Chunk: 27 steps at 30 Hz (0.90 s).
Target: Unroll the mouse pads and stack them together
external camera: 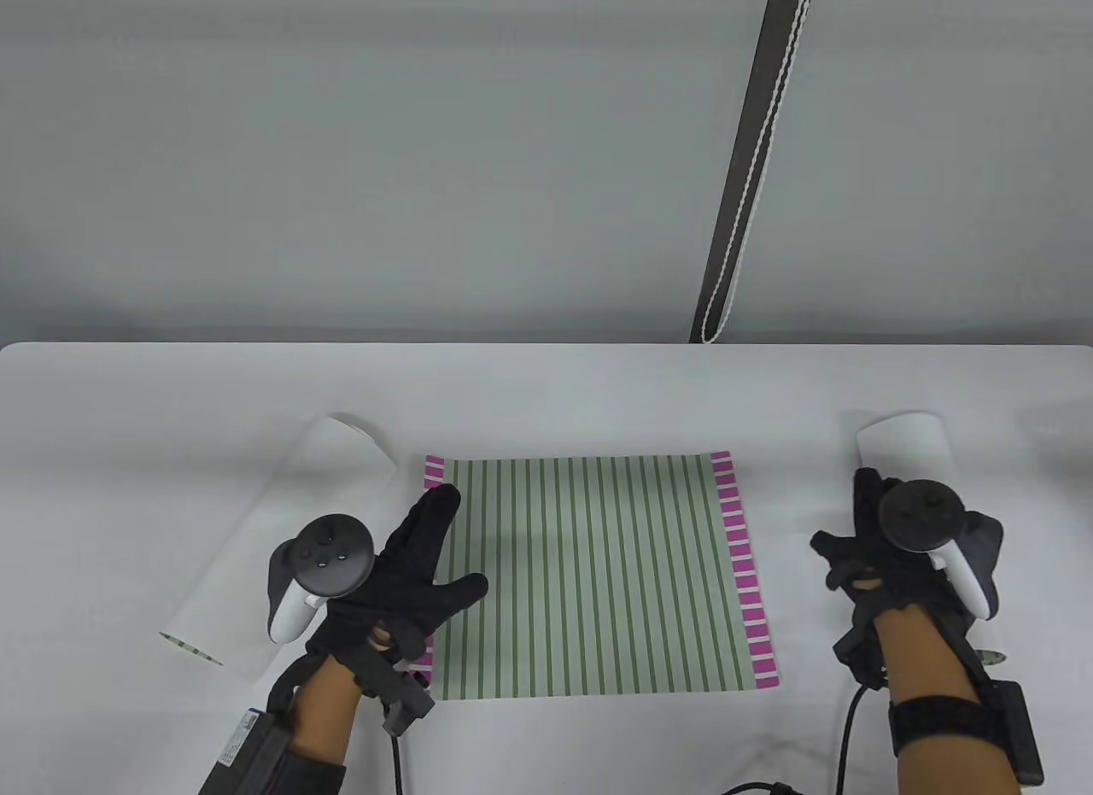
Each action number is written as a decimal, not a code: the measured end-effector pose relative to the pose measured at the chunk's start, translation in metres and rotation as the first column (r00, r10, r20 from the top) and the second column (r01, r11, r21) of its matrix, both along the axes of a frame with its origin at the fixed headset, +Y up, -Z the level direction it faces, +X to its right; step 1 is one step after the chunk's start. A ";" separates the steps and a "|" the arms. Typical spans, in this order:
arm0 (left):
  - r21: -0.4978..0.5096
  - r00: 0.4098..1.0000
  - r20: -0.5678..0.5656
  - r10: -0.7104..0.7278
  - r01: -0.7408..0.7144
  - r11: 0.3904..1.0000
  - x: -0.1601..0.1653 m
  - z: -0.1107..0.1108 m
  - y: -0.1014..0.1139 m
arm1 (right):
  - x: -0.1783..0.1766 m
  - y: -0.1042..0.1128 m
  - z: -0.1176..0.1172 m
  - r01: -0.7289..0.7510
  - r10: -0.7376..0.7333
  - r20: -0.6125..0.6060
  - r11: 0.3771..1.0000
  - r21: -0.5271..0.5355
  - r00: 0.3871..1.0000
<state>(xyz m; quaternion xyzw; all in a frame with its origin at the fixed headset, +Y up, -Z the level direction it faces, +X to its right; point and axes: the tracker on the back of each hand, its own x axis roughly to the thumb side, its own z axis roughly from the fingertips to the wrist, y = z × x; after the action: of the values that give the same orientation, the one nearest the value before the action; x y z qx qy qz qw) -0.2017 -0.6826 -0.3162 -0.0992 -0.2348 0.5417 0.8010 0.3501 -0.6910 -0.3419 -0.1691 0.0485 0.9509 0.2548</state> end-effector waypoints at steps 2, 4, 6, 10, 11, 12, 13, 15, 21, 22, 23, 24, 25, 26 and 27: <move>0.004 0.997 0.076 0.027 -0.027 1.000 -0.001 -0.001 -0.004 | 0.022 -0.007 0.002 -0.052 0.056 0.084 0.998 -0.048 0.995; 0.006 0.993 0.114 -0.011 0.010 1.000 -0.001 -0.001 -0.008 | 0.036 -0.015 0.004 -0.039 0.050 0.127 0.996 -0.082 0.991; -0.008 0.989 0.146 -0.020 0.022 1.000 0.000 -0.002 -0.011 | 0.048 -0.024 0.006 -0.011 0.029 0.170 0.994 -0.108 0.985; -0.028 0.987 0.160 -0.020 0.024 0.999 0.001 -0.003 -0.014 | 0.067 -0.050 0.010 0.007 0.040 0.192 0.972 -0.236 0.981; -0.030 0.987 0.159 -0.023 0.028 0.999 0.001 -0.003 -0.014 | 0.068 -0.056 0.011 0.015 0.035 0.190 0.967 -0.255 0.981; -0.035 0.987 0.159 -0.026 0.032 0.999 0.000 -0.003 -0.015 | 0.069 -0.062 0.011 0.031 0.025 0.190 0.958 -0.286 0.981; -0.040 0.988 0.155 -0.030 0.036 0.999 0.000 -0.003 -0.016 | 0.069 -0.064 0.011 0.034 0.024 0.192 0.955 -0.295 0.981; -0.047 0.987 0.154 -0.044 0.052 0.998 0.001 -0.004 -0.018 | 0.067 -0.067 0.009 -0.021 0.082 0.192 0.953 -0.303 0.978; -0.057 0.986 0.152 -0.070 0.079 0.995 0.004 -0.005 -0.022 | 0.060 -0.058 0.006 -0.188 0.244 0.199 0.947 -0.261 0.949; -0.058 0.986 0.152 -0.072 0.082 0.995 0.004 -0.005 -0.022 | 0.060 -0.054 0.005 -0.213 0.263 0.193 0.946 -0.243 0.945; -0.058 0.986 0.151 -0.075 0.084 0.995 0.004 -0.005 -0.022 | 0.059 -0.050 0.005 -0.214 0.262 0.199 0.948 -0.234 0.944; -0.056 0.986 0.148 -0.076 0.086 0.995 0.005 -0.005 -0.022 | 0.058 -0.047 0.005 -0.197 0.241 0.201 0.956 -0.217 0.949; -0.057 0.986 0.149 -0.076 0.085 0.995 0.005 -0.005 -0.023 | 0.057 -0.044 0.005 -0.173 0.213 0.214 0.966 -0.189 0.953; -0.059 0.986 0.151 -0.074 0.083 0.995 0.005 -0.005 -0.023 | 0.054 -0.041 0.005 -0.118 0.153 0.238 0.981 -0.154 0.959; -0.059 0.986 0.151 -0.072 0.082 0.995 0.005 -0.005 -0.023 | 0.052 -0.038 0.005 -0.082 0.110 0.242 0.989 -0.124 0.964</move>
<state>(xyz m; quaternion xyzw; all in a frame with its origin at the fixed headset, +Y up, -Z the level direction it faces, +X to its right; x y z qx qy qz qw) -0.1962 -0.7054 -0.3210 -0.1740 -0.2720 0.5088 0.7980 0.4018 -0.7293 -0.3368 -0.3028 0.0618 0.9292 0.2026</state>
